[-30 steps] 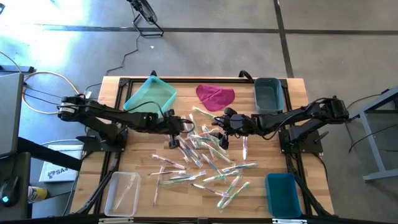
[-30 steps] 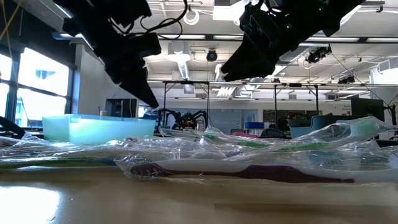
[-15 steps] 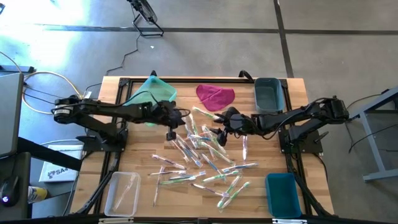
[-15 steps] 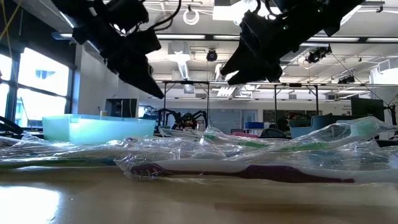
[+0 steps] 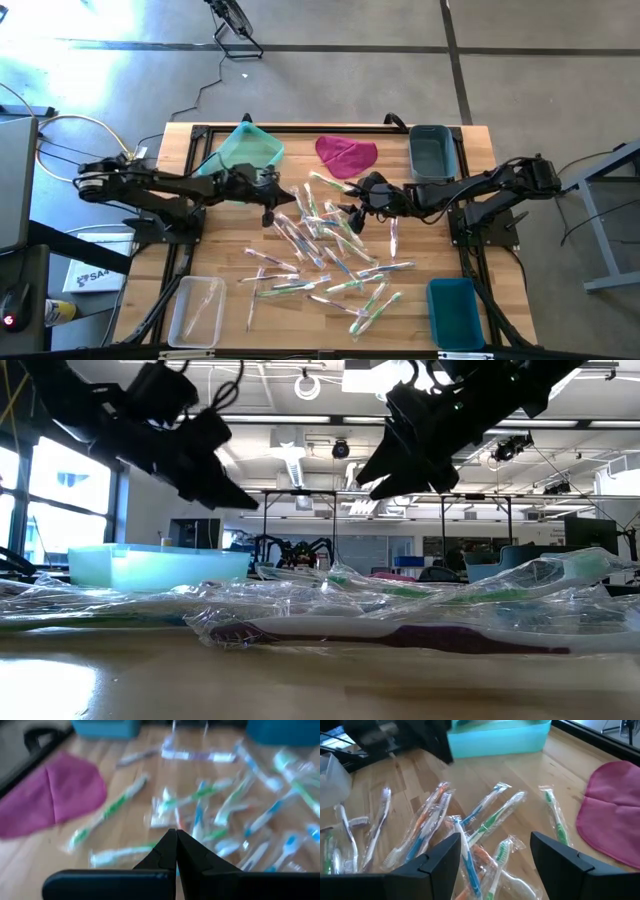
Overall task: Pick & Place Toothbrushes
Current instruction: Put the green toothbrush to the green bin
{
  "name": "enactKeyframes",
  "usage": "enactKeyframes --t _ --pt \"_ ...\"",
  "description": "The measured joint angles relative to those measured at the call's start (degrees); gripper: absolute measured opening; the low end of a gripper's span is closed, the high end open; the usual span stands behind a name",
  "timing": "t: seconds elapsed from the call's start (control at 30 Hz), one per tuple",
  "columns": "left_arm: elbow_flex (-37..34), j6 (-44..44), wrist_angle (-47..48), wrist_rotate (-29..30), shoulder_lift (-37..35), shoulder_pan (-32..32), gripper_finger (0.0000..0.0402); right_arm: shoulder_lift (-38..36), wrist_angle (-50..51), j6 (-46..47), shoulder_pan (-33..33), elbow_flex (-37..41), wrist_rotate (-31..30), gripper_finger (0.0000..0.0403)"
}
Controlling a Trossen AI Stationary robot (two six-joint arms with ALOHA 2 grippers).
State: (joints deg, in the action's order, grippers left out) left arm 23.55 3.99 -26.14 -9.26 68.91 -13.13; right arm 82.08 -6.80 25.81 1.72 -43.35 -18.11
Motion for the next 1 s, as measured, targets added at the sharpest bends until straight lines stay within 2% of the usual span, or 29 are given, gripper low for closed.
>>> enactKeyframes --t 0.07,0.47,0.73,1.0 --pt "-1.3 0.0 -2.0 -0.7 -2.6 0.0 0.0001 0.0 0.2 0.1 0.0 0.0 0.0 0.0231" --pt "-8.0 0.2 0.1 -1.2 -16.9 0.0 0.0001 0.0 0.2 -0.5 0.0 0.0 0.1 0.0231" --pt "-8.5 0.1 9.0 -3.6 -26.5 0.0 0.0001 0.0 0.2 -1.4 0.0 0.0 0.1 0.0231" --pt "-8.5 -5.0 12.7 -3.7 -29.9 0.0 0.0001 0.0 0.1 -6.6 0.0 0.0 0.0 0.0231"
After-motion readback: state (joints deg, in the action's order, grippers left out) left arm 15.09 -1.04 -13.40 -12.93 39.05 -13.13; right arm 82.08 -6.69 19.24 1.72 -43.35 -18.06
